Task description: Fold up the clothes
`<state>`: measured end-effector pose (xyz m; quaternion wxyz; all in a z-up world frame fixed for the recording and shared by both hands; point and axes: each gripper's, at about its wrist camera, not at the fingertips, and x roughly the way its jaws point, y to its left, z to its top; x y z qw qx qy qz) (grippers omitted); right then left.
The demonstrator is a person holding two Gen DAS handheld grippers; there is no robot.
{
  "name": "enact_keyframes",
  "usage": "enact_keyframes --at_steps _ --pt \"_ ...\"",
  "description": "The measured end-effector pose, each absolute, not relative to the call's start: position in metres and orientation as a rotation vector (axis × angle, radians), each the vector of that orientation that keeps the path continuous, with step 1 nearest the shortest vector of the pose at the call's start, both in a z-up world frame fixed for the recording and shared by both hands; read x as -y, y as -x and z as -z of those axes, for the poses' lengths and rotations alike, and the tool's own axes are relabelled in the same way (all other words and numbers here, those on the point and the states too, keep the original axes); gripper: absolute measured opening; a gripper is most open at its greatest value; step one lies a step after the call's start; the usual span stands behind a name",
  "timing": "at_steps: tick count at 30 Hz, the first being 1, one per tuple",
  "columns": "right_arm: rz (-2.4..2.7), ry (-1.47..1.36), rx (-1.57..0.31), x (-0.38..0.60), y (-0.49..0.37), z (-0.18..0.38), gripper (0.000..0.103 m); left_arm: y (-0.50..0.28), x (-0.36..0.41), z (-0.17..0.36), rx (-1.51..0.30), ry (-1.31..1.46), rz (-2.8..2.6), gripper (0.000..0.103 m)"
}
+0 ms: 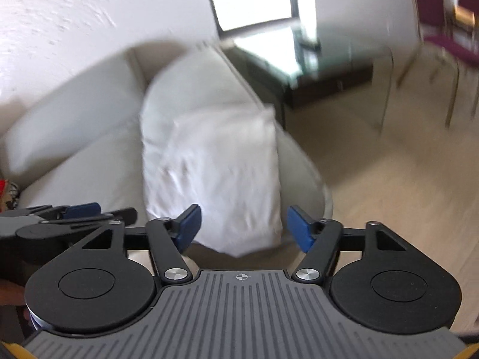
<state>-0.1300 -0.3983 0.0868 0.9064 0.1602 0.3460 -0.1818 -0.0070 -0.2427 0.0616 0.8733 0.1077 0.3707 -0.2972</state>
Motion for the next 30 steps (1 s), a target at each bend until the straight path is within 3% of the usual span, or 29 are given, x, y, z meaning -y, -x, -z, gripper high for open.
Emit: enact_keyframes --at_steps 5,8,12,14,30 --pt "0.329 -0.293 -0.671 0.375 0.150 -0.133 0.072 0.034 0.227 -0.105 -0.707 -0.169 0.643 0.067" --pt "0.336 -0.266 -0.654 0.366 0.160 -0.151 0.072 0.048 0.219 -0.124 -0.676 -0.145 0.658 0.075" --pt "0.369 -0.246 -0.646 0.360 0.172 -0.160 0.077 0.068 0.214 -0.137 -0.610 -0.157 0.676 0.096" --pt "0.388 -0.239 -0.665 0.358 0.175 -0.155 0.077 0.074 0.213 -0.135 -0.594 -0.174 0.659 0.102" --pt "0.429 -0.221 -0.745 0.346 0.183 -0.126 0.082 0.076 0.215 -0.107 -0.621 -0.217 0.579 0.102"
